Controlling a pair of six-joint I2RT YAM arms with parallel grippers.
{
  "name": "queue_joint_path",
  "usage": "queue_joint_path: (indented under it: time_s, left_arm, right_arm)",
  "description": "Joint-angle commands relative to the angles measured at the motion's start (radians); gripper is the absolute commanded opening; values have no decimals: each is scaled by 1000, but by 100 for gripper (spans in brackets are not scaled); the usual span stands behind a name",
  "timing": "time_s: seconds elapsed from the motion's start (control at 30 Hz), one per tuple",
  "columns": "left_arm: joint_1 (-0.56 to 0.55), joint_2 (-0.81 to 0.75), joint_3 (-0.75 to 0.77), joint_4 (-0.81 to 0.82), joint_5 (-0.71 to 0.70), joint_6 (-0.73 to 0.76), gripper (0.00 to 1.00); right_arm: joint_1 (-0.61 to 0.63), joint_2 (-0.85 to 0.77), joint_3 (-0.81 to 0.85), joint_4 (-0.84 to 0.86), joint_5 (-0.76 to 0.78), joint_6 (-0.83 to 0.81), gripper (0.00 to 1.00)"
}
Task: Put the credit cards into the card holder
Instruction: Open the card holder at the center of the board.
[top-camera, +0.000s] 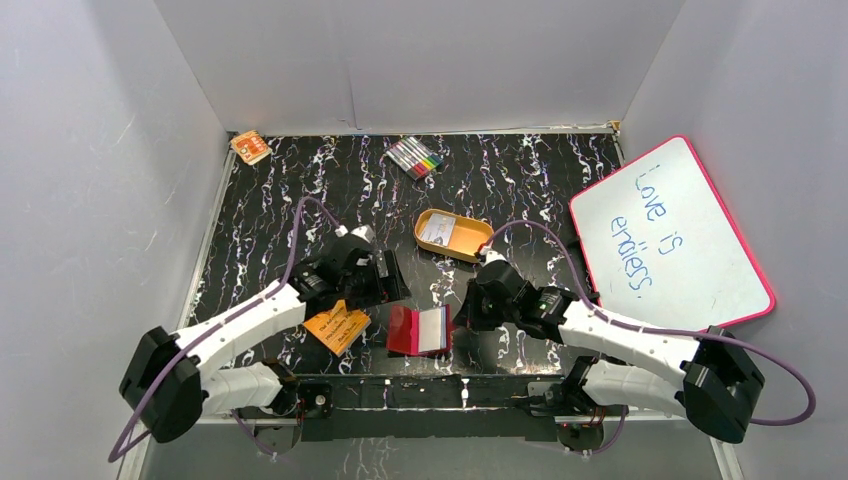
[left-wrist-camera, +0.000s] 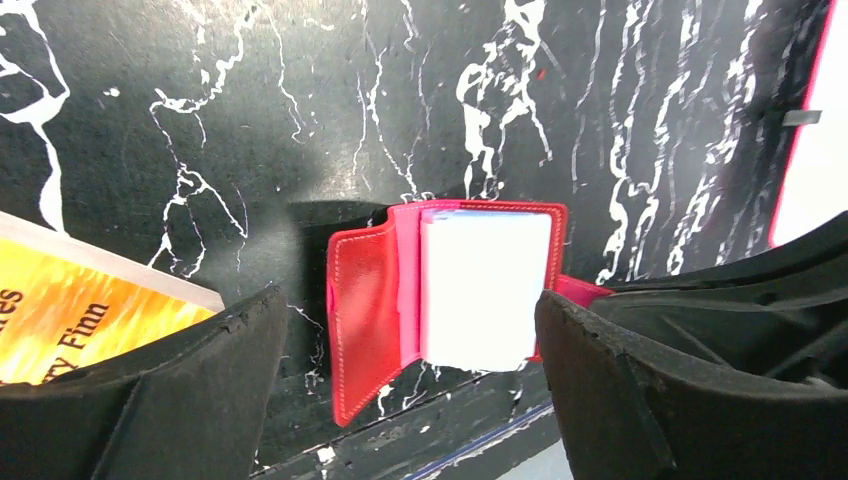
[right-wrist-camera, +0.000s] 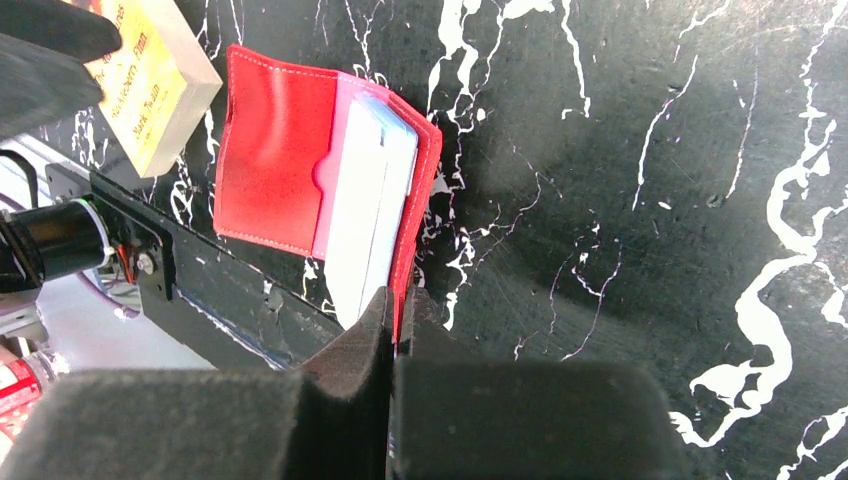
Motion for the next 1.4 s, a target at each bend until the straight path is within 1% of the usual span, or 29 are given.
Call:
queue_joint_path:
  time_s: [0.0,0.07,0.13,0.2,0.3,0.4,0.77,0.83,1.13,1.37]
  left_arm:
    - [0,-85,29,-58,-91,-42,91]
    - [2,-120,7,4,-58,-37,91]
    - [1,-146,-15,70,25,-43,91]
    - [1,-147,-28,144,121,-42,89]
    - [1,-88,-21,199,228,-44,84]
    - [-3,-15,-17,199,277,-31,80]
    - [-20,110,-59,244,312,-5,67]
    - [-25,123,-58,253,317,-2,67]
    - [-51,172,-33,263,307,31,73]
    - [-63,219,-20,250,288,59,73]
  right_arm:
    - [-1,-33,42,26,-30,-24,0]
    - [-1,-44,36,50,-62,-22,0]
    - [-1,-56,30,78,-78,-21,0]
    - [0,-76,17,110,-88,-15,0]
    - [-1,-91,3,140,-90,-9,0]
    - [0,-92,-1,131,-83,-6,0]
    - [-1,-101,-38,121,-62,4,0]
    - [-1,-98,-40,120,-62,3,0]
    - [0,-88,-25,118,-57,-9,0]
    - [-1,-88,-11,112,-55,-15,0]
